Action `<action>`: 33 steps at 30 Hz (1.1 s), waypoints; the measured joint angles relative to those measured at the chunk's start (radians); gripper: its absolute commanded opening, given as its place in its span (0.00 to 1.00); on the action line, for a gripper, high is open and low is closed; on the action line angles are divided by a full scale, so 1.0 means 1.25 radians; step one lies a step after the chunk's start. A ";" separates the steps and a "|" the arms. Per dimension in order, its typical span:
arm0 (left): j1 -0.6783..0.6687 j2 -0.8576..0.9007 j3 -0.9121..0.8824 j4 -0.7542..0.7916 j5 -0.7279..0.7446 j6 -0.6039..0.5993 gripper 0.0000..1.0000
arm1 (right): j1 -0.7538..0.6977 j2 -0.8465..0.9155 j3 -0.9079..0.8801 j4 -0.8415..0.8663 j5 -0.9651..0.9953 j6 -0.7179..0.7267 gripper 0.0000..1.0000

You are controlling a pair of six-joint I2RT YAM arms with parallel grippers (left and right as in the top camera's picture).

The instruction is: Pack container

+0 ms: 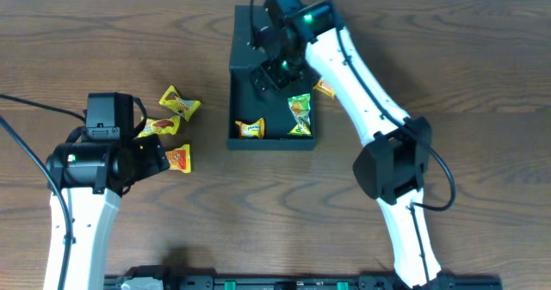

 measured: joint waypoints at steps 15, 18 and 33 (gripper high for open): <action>0.000 0.001 -0.117 0.089 0.056 -0.112 0.96 | -0.208 -0.046 0.016 -0.090 0.127 0.052 0.99; 0.000 0.002 -0.175 0.129 0.058 -0.251 0.96 | -0.234 -0.046 0.016 -0.106 0.133 0.067 0.99; 0.001 0.167 -0.274 0.440 0.119 -0.909 0.90 | -0.247 -0.046 0.016 -0.129 0.174 0.080 0.99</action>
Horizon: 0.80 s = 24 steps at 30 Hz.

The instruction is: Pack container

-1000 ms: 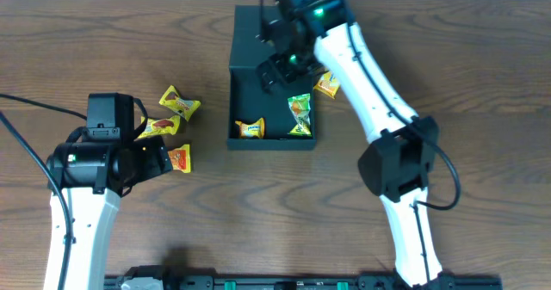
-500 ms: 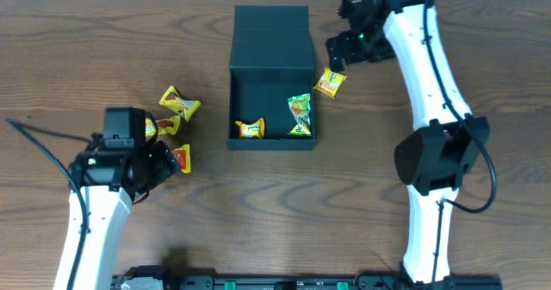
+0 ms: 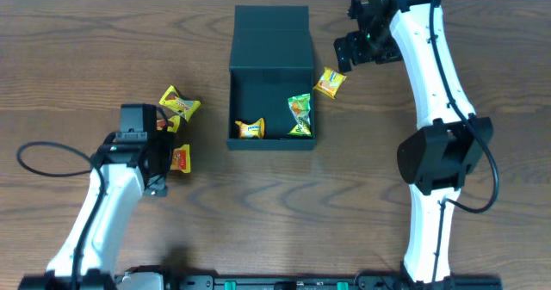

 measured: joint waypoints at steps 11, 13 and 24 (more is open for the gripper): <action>0.017 0.081 0.000 0.048 0.032 -0.179 0.82 | 0.000 0.000 0.000 -0.023 0.021 0.000 0.99; 0.034 0.092 0.000 0.052 0.047 -0.184 0.82 | 0.000 0.000 0.000 -0.023 0.024 0.000 0.99; 0.075 0.123 0.000 0.067 0.099 -0.168 0.77 | 0.000 0.000 0.000 -0.023 0.028 0.000 0.99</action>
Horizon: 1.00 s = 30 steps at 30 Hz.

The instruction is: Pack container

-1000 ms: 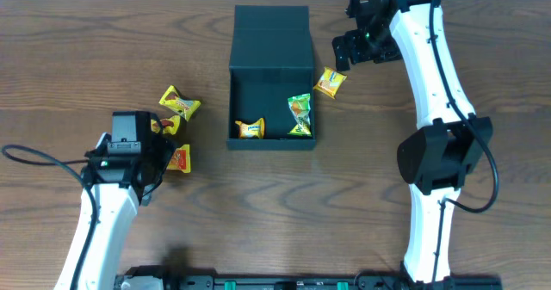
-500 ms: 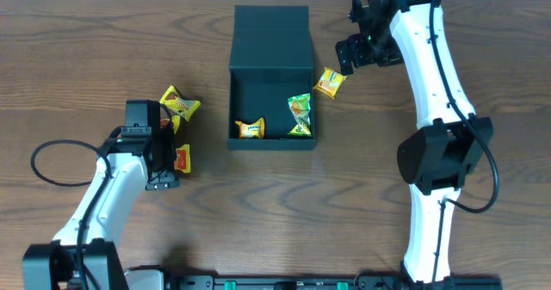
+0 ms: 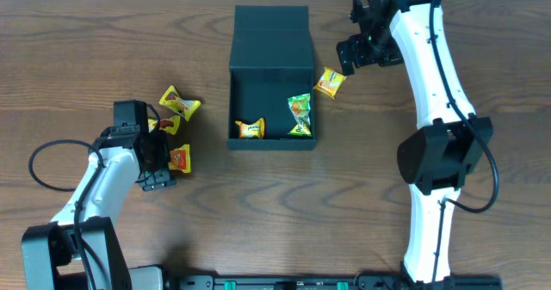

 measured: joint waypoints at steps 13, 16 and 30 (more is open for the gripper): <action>0.002 0.065 0.001 0.003 0.057 0.030 0.79 | 0.000 0.000 0.000 -0.001 0.001 0.000 0.99; 0.005 0.067 0.002 0.005 0.075 0.041 0.77 | 0.000 0.000 0.000 -0.001 0.000 0.000 0.99; 0.005 0.075 0.002 0.010 0.090 0.080 0.34 | 0.000 0.000 0.000 -0.001 0.004 0.000 0.99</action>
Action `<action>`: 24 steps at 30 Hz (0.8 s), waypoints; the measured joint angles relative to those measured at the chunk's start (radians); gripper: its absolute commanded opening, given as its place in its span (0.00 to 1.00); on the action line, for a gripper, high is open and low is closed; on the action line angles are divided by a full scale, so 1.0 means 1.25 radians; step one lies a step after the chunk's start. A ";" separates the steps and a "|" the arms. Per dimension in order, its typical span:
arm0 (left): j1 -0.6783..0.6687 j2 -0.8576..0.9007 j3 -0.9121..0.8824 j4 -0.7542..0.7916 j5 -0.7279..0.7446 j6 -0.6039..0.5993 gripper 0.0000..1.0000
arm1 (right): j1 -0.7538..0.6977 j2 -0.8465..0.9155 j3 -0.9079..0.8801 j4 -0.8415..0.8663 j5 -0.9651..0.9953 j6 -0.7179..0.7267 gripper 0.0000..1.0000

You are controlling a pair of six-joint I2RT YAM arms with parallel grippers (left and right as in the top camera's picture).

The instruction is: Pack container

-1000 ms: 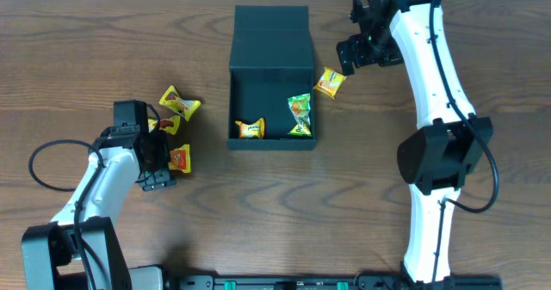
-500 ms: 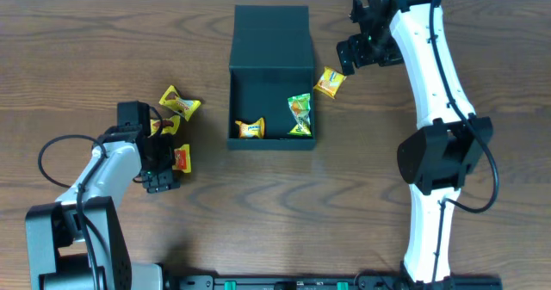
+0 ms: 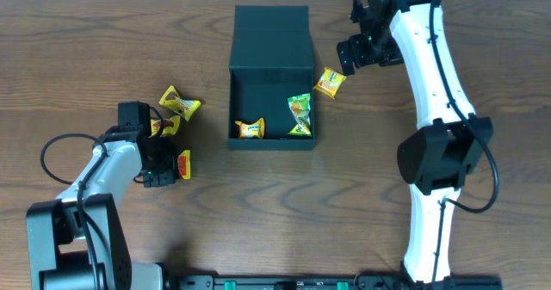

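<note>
The black container [image 3: 269, 96] stands open at mid-table with its lid folded back. Inside lie a yellow candy [image 3: 250, 128] and a green candy [image 3: 299, 115]. Another yellow candy [image 3: 328, 83] rests on the table just right of the box, and my right gripper [image 3: 348, 54] hangs open just above and right of it. At the left are a yellow candy [image 3: 179, 103], a partly hidden one [image 3: 160, 125], and an orange candy [image 3: 182, 163]. My left gripper [image 3: 165, 167] is down at the orange candy and covers its left side; its jaws cannot be read.
The left arm's cable [image 3: 60, 152] loops over the table at the far left. The right arm [image 3: 430, 75] runs down the right side of the table. Bare wood [image 3: 275, 204] lies in front of the box.
My left gripper has shifted slightly right and up onto the orange candy, which now shows only as a narrow strip. The right arm has not moved.
At first my right gripper was inside the box near the green candy, and the left was by the candies at the left. Then the right one stood outside, above the loose yellow candy, and stayed there. The left gripper has closed in on the orange candy.
</note>
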 measured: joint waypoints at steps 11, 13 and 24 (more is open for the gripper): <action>-0.001 0.006 0.111 -0.092 -0.019 0.195 0.29 | 0.000 0.000 0.000 0.011 0.003 0.000 0.99; -0.004 0.006 0.146 -0.128 -0.028 0.238 0.29 | 0.000 0.000 0.000 0.010 0.002 0.000 0.99; -0.101 0.006 0.234 -0.231 -0.076 0.417 0.29 | 0.000 0.000 0.000 0.011 0.002 0.000 0.99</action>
